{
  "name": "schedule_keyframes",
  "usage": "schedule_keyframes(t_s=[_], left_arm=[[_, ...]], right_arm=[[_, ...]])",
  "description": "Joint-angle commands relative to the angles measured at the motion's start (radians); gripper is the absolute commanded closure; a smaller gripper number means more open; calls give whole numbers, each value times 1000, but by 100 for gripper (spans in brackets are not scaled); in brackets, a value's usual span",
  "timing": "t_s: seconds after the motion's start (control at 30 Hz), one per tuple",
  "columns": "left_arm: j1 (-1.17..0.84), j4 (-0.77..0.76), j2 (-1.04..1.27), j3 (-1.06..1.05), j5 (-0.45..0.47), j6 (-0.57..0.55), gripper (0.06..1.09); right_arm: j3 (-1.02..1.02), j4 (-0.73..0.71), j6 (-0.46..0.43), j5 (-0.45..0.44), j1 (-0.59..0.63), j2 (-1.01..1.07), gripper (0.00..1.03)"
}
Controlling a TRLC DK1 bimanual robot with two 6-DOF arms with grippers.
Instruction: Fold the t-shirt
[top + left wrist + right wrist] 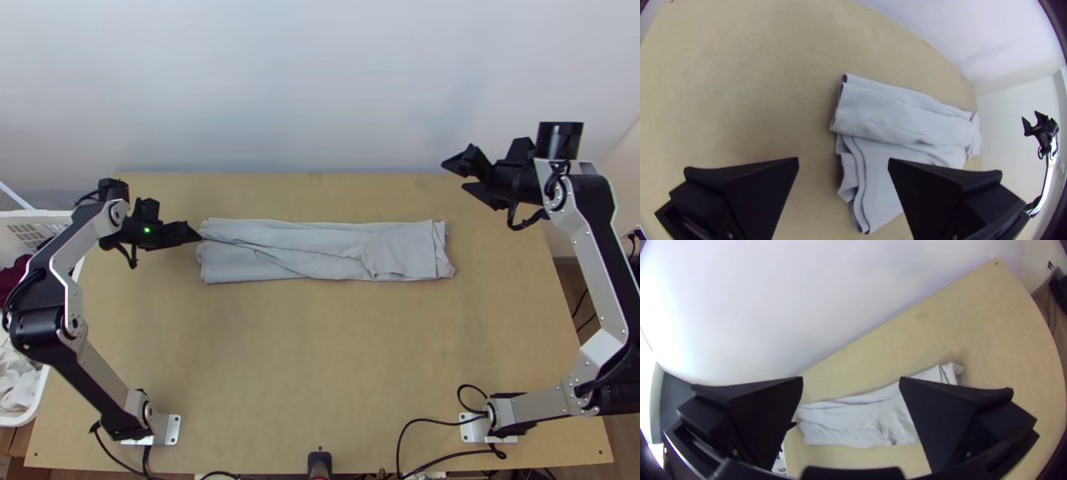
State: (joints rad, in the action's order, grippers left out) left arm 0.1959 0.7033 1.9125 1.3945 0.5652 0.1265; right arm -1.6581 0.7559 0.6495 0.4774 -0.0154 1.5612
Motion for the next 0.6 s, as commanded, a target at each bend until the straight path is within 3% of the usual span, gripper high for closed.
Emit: schedule_keyframes(t_s=[0.0, 0.3, 0.43, 0.5, 0.57], left_arm=[[-26, -34, 62, -26, 13, -18, 11], [-177, -74, 111, -15, 13, -85, 12], [-250, -114, 109, -14, 12, -143, 27], [-268, -130, 105, -15, 13, -162, 41], [-270, -149, 102, -20, 12, -183, 62]], right_arm=[[-43, -3, 50, 17, 12, -29, 5], [-63, -3, 72, 17, 17, -33, 5], [-69, -3, 72, 17, 17, -32, 5], [-69, -3, 72, 17, 14, -32, 5], [-68, -3, 70, 15, 17, -32, 5]])
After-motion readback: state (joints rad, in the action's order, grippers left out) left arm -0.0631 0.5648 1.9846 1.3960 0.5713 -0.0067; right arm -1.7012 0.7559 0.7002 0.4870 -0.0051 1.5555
